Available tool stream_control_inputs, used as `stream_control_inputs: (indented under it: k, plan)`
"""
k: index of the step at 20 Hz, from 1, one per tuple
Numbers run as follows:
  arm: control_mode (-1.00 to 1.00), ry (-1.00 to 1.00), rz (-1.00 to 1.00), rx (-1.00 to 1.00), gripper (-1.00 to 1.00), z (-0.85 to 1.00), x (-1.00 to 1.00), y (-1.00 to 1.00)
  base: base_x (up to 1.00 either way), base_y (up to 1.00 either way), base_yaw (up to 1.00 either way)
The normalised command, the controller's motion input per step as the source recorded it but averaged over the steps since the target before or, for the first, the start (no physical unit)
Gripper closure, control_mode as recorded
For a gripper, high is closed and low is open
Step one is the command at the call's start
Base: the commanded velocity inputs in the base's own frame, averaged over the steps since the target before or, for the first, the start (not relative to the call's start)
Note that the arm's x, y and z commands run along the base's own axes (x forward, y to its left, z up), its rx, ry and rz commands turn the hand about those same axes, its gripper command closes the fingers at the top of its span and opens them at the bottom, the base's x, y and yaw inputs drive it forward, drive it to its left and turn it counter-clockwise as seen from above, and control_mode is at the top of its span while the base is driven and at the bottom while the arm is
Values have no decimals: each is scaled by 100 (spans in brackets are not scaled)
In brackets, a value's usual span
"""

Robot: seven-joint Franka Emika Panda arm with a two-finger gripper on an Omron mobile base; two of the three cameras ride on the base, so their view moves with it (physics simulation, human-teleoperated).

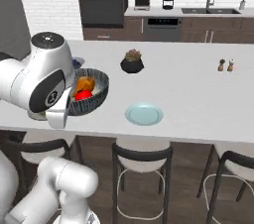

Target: Pick the chicken drumstick and tomato from their plates and place them in the bowl. Then put the bowl in the fridge.

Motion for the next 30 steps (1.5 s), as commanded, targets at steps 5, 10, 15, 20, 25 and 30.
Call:
stream_control_inputs:
  k: [5, 10, 15, 20, 25, 30]
  plan:
    - [100, 0, 0, 0, 100, 0, 0, 0, 0, -94, -52]
    - [100, 0, 0, 0, 100, 0, 0, 0, 0, -64, -47]
    - [100, 0, 0, 0, 100, 0, 0, 0, 1, -69, -50]
    - [100, 0, 0, 0, 100, 0, 0, 0, 0, -68, -61]
    - [100, 0, 0, 0, 100, 0, 0, 0, 0, -62, -64]
    - [100, 0, 0, 0, 100, 0, 0, 0, 16, -32, -58]
